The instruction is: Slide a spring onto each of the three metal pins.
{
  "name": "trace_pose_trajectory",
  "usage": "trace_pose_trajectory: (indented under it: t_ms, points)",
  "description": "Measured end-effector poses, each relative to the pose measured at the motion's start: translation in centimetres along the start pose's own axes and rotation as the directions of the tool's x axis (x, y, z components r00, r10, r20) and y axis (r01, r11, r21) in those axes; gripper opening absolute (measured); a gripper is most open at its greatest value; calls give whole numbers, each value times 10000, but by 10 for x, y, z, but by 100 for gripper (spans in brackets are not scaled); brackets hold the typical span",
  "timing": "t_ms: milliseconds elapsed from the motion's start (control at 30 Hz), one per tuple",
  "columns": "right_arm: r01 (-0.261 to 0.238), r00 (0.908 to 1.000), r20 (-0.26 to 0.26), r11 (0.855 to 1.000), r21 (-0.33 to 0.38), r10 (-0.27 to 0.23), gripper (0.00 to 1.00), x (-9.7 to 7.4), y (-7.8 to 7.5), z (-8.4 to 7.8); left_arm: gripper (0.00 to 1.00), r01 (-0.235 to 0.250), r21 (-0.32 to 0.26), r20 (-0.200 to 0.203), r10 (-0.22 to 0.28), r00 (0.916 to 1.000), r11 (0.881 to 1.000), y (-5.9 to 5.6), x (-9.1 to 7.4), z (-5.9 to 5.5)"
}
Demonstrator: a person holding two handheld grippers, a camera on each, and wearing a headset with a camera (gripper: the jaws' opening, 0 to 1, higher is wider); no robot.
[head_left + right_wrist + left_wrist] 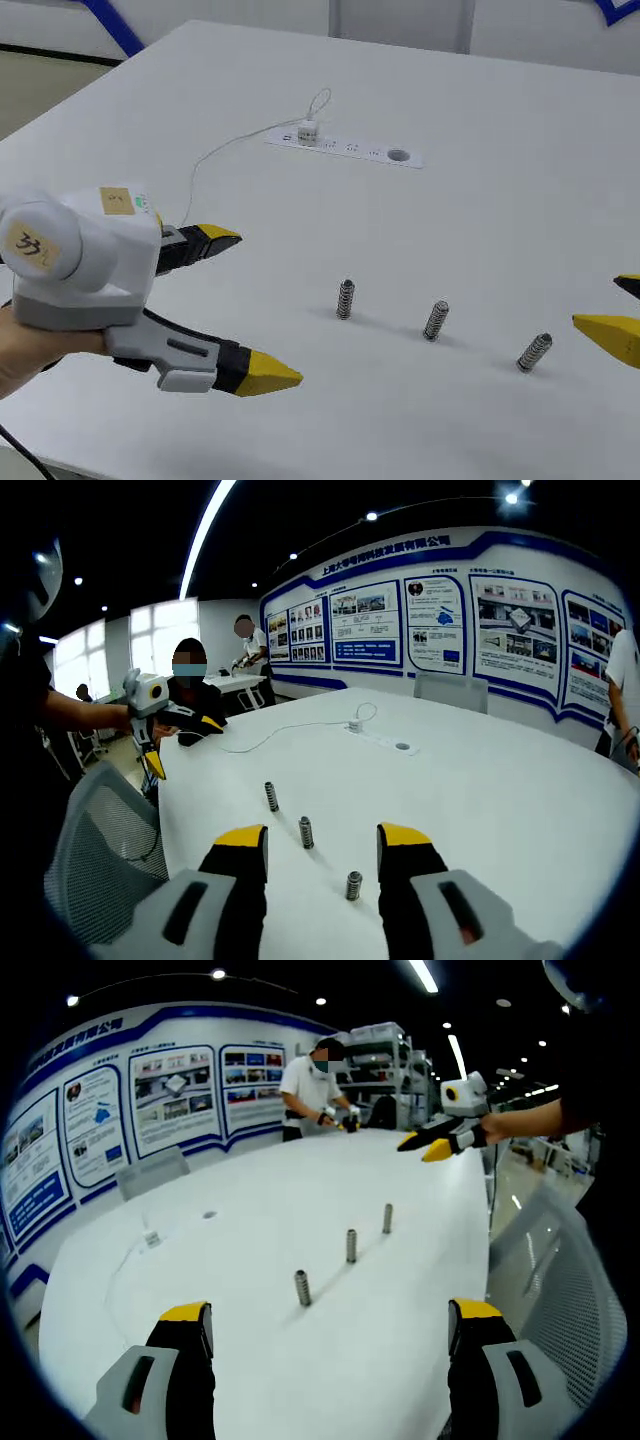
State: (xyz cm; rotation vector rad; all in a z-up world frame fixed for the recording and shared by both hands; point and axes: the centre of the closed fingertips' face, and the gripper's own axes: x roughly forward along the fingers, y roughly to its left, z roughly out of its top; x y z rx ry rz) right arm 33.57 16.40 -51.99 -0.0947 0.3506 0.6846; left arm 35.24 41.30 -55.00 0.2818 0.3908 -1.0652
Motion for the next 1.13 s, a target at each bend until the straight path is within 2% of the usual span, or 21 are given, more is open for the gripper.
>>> trace_pose_trajectory:
  t_ms: [133, 167, 200, 300, 367, 567, 633, 733, 800, 867, 1000, 1133]
  points:
    - [-178, 9998, -121, 9995, -278, 175, 51, -11, 6, -7, 100, -151, -135, 109, 153, 9998, 9998, 1, -2, 5]
    - [-175, 9992, -374, 9989, -433, 159, 51, -15, 6, -13, 100, -304, -378, 537, 324, 9980, 9988, 3, -3, 12]
    - [-140, 9990, -438, 9988, -470, 120, 51, -17, 6, -16, 100, -329, -510, 723, 366, 9967, 9982, 3, -3, 15]
    - [-155, 9990, -432, 9995, -278, 143, 57, -23, 9, -21, 100, -316, -507, 650, 349, 9973, 9982, 0, -5, 13]
    - [-189, 9990, -404, 9997, -177, 182, 64, -26, 11, -23, 100, -252, -409, 452, 271, 9986, 9988, -2, -5, 10]
    - [-188, 9985, -524, 9996, -200, 177, 75, -31, 12, -28, 100, -46, -580, 413, 70, 9991, 9983, -6, -7, 9]
    - [-318, 9985, -451, 9994, -157, 311, 78, -31, 14, -28, 100, -11, -503, 150, 18, 9999, 9987, -6, -7, 6]
    - [-382, 9970, -683, 9987, -347, 358, 83, -31, 14, -32, 100, -24, -470, 135, 31, 9999, 9989, -5, -6, 10]
    - [-373, 9964, -784, 9983, -458, 336, 86, -32, 12, -32, 100, -38, -520, 289, 53, 9996, 9986, -3, -6, 15]
    - [-351, 9972, -674, 9983, -475, 318, 88, -34, 11, -28, 100, -68, -492, 405, 88, 9991, 9988, -3, -5, 20]
    - [-371, 9982, -493, 9982, -478, 347, 91, -39, 11, -21, 100, -67, -428, 399, 84, 9992, 9991, -5, -4, 23]
    - [-187, 9986, -514, 9983, -561, 158, 92, -43, 12, -20, 100, -35, -444, 379, 52, 9993, 9990, -9, -4, 25]
